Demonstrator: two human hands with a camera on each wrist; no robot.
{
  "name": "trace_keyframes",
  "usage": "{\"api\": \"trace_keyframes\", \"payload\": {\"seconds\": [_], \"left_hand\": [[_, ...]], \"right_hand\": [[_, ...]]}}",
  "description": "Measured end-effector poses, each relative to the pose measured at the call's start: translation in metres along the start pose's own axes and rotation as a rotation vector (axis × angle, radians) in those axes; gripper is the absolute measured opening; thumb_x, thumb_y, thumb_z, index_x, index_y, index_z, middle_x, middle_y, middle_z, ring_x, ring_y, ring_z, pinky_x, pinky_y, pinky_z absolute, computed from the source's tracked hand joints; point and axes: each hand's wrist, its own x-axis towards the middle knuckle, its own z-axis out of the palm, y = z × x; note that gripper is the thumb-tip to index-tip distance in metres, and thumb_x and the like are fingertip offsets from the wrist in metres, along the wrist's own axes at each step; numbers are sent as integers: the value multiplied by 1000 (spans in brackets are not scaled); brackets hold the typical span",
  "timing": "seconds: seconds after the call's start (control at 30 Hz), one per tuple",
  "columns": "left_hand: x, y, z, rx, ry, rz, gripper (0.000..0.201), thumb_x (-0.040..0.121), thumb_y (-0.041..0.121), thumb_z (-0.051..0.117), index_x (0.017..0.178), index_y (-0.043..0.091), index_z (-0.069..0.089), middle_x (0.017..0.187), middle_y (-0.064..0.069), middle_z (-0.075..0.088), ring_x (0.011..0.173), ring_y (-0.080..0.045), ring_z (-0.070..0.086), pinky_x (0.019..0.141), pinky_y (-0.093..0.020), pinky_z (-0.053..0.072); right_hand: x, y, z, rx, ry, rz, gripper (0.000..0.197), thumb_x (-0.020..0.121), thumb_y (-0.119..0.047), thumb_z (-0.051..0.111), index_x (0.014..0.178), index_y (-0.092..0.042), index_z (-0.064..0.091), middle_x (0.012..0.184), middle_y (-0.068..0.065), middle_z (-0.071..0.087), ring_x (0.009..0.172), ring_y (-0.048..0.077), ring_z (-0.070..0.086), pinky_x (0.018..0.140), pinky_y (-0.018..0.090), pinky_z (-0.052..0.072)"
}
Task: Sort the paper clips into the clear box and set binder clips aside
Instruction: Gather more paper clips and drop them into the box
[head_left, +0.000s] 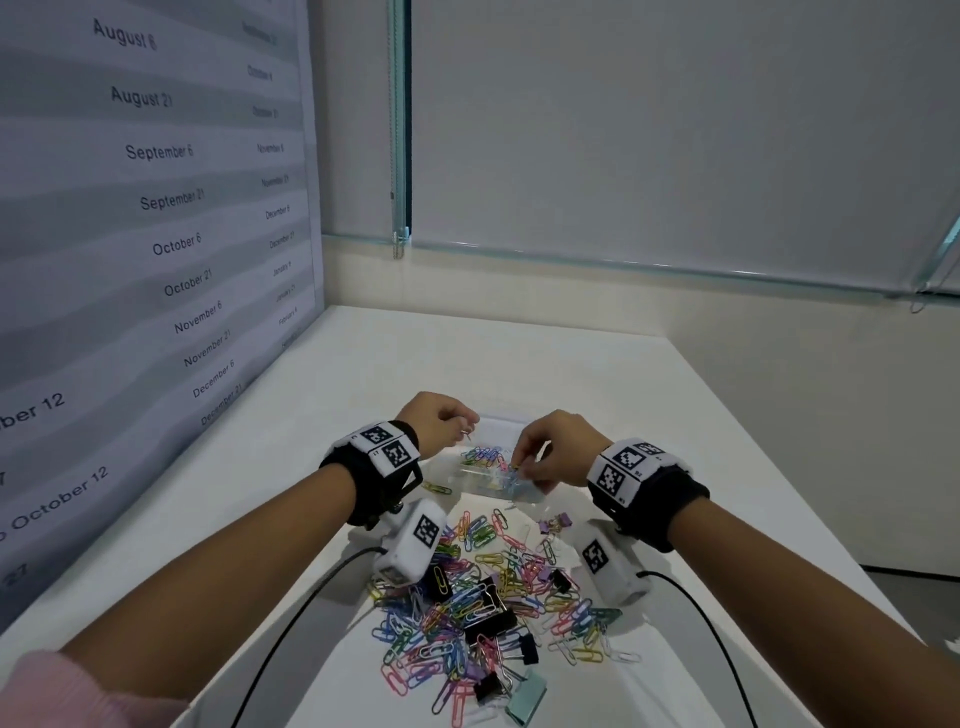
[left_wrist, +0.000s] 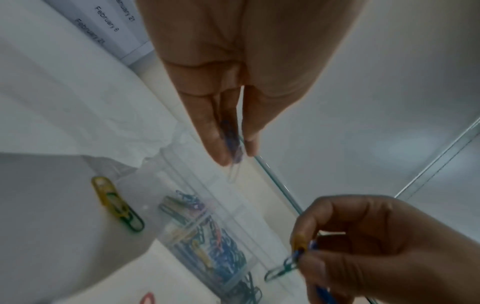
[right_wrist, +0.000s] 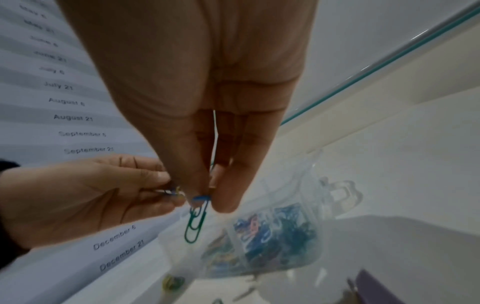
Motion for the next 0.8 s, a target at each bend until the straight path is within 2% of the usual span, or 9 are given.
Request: {"api": "trace_keyframes", "payload": {"seconds": [0.1,0.17,0.27,0.4,0.47,0.53,0.63,0.73,0.8], "left_hand": [[-2,1,3,116,-49,22,23,93,8,51,106,5,69,114,-12,67,108,-21,60,98,-28,44],[-4,0,3,135,-47,39,21,91,8,53,102,9,71,112,-10,68,108,-22,61,99,-29,44],[-6,-4,1,206,12,34,17,88,7,54,90,19,65,96,-3,63,91,-20,58,85,-26,45],[-9,-14,-6,348,55,-65,14,87,6,50,96,16,49,98,-3,52,86,-20,50,67,-25,40],[-11,-20,-9,418,-10,-153,21,88,10,50,109,12,48,102,-4,53,87,-20,49,63,-25,40],[-11,-25,-12,507,-107,-221,33,89,15,53,121,11,48,114,-7,58,97,-22,54,77,-27,43],[-12,-32,-12,632,-201,-227,39,86,20,59,123,10,53,125,-9,58,114,-24,56,91,-29,45],[-15,-35,-11,658,-221,-199,34,84,20,62,117,11,61,121,-8,62,107,-23,58,84,-25,44],[-17,-36,-11,653,-231,-179,31,82,19,64,113,12,64,117,-9,64,94,-18,57,77,-23,42]], "right_hand": [[5,1,-8,25,69,1,10,80,-5,66,74,-14,68,77,12,73,57,17,67,60,22,57],[8,2,-10,54,127,3,12,79,-4,66,72,-14,66,72,6,69,51,13,65,56,18,56],[13,4,-10,82,212,25,16,79,-3,68,71,-16,63,70,-2,64,53,12,63,58,21,57],[19,8,-5,23,268,65,7,81,-13,68,77,-18,65,82,1,67,71,14,59,79,33,56],[17,9,-2,6,254,64,4,83,-17,66,85,-15,69,83,-2,65,74,11,56,81,31,53],[14,8,-1,-6,235,54,10,85,-17,64,91,-13,70,84,-3,64,72,9,55,75,27,51],[7,4,3,-13,169,33,7,85,-15,62,88,-16,68,79,-6,62,57,11,58,60,24,51],[-1,-3,10,-21,45,-4,9,83,-9,61,84,-15,68,73,-6,62,52,15,59,54,24,53],[-7,-7,16,-91,-53,-38,11,84,-10,62,90,-12,70,82,-1,68,59,13,61,60,21,52]]}}
